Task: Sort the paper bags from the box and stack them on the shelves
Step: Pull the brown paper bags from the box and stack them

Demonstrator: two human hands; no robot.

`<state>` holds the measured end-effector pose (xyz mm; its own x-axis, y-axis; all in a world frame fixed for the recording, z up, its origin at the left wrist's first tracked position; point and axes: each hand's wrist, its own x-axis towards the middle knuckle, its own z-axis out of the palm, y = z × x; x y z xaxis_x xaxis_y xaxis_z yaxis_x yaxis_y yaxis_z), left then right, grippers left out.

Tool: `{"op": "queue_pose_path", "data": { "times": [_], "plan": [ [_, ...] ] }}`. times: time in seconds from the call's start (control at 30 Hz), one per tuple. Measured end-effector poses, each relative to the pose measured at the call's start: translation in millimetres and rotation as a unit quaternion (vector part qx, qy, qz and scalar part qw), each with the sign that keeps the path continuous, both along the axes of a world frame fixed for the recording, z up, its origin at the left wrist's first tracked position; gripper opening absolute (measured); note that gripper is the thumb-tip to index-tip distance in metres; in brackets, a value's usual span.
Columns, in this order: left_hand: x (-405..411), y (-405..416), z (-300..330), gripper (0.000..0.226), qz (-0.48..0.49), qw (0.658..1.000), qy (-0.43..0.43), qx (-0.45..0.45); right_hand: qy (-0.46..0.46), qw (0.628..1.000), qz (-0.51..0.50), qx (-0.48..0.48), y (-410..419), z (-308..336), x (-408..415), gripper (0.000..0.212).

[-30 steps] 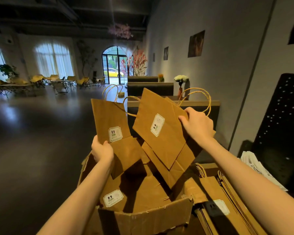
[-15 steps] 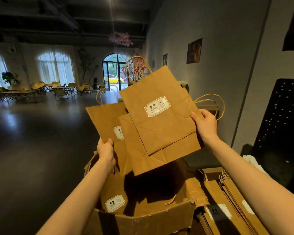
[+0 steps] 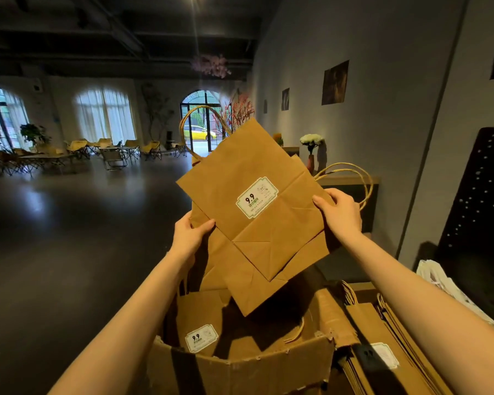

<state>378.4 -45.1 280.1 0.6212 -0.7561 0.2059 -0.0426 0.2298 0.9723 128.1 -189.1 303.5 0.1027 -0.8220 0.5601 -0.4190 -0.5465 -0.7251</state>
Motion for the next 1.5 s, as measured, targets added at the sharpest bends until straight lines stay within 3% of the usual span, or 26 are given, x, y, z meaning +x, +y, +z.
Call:
{"op": "queue_pose_path", "data": {
  "times": [0.2, 0.33, 0.5, 0.7, 0.8, 0.97, 1.07, 1.23, 1.4, 1.5],
  "plan": [
    [5, -2, -2, 0.037, 0.101, 0.995, 0.012, 0.005, -0.008, 0.995, -0.093, 0.019, -4, -5, -2, 0.027],
    [4, -2, -7, 0.039, 0.192, 0.981, 0.036, 0.003, -0.051, 0.998, -0.032, 0.013, -1, -3, -4, 0.024],
    [-3, -5, -5, 0.030, 0.216, 0.975, 0.042, -0.025, -0.171, 0.982, 0.040, 0.073, 4, -6, -2, 0.018],
    [-7, -13, 5, 0.027, 0.202, 0.972, 0.099, -0.066, -0.343, 0.876, 0.080, 0.328, 18, -48, 23, 0.021],
    [-16, -16, 16, 0.035, 0.174, 0.972, 0.114, -0.107, -0.339, 0.848, 0.077, 0.399, 28, -68, 40, 0.031],
    [-26, -20, 29, 0.033, 0.137, 0.979, 0.071, -0.130, -0.361, 0.783, 0.155, 0.483, 45, -68, 55, 0.052],
    [-25, -22, 30, 0.036, 0.120, 0.981, 0.077, -0.133, -0.352, 0.768, 0.176, 0.505, 47, -63, 57, 0.054],
    [-31, -20, 34, 0.036, 0.081, 0.980, 0.130, -0.125, -0.349, 0.790, 0.161, 0.477, 35, -74, 62, 0.044],
    [-29, -19, 37, 0.015, 0.093, 0.977, 0.124, -0.143, -0.308, 0.861, 0.150, 0.377, 24, -72, 48, 0.051],
    [-24, -20, 33, 0.022, 0.088, 0.983, 0.103, -0.123, -0.257, 0.894, 0.160, 0.331, 21, -60, 31, 0.047]
  ]
}}
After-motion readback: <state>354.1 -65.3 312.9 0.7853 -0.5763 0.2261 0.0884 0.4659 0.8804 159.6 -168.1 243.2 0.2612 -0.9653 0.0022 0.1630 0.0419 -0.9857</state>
